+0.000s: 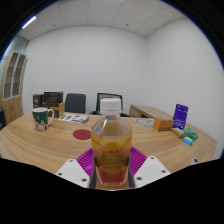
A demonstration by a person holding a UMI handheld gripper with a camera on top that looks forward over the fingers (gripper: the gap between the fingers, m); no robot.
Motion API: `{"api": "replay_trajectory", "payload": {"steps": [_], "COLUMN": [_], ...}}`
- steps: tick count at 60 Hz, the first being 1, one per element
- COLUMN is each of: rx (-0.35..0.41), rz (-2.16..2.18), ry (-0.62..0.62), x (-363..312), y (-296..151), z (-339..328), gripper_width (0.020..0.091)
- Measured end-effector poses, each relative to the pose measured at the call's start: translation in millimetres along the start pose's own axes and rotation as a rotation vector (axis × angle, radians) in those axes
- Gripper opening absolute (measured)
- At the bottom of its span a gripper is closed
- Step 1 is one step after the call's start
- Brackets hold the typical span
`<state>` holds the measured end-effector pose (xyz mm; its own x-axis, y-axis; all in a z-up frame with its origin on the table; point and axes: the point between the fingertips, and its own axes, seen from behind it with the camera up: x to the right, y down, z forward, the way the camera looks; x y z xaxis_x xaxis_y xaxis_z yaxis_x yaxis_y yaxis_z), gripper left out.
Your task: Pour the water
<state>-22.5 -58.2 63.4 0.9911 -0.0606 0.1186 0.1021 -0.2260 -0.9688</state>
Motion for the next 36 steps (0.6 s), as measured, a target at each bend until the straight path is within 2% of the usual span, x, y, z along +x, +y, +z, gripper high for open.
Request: {"api": "replay_trajectory", "payload": {"steps": [5,13,26,36], "rx": [0.013,0.084,0.285,0.294], "rz": [-0.075,-0.275,-0.980,-1.506], "ry": [0.010,0.044,0.185,0.292], "x": [-5,-28,-116,-178], "y": [-12,-78,-205,-210], "z": [4,21,54,88], "gripper_width": [0.0443,0.0442,0.0441,0.0441]}}
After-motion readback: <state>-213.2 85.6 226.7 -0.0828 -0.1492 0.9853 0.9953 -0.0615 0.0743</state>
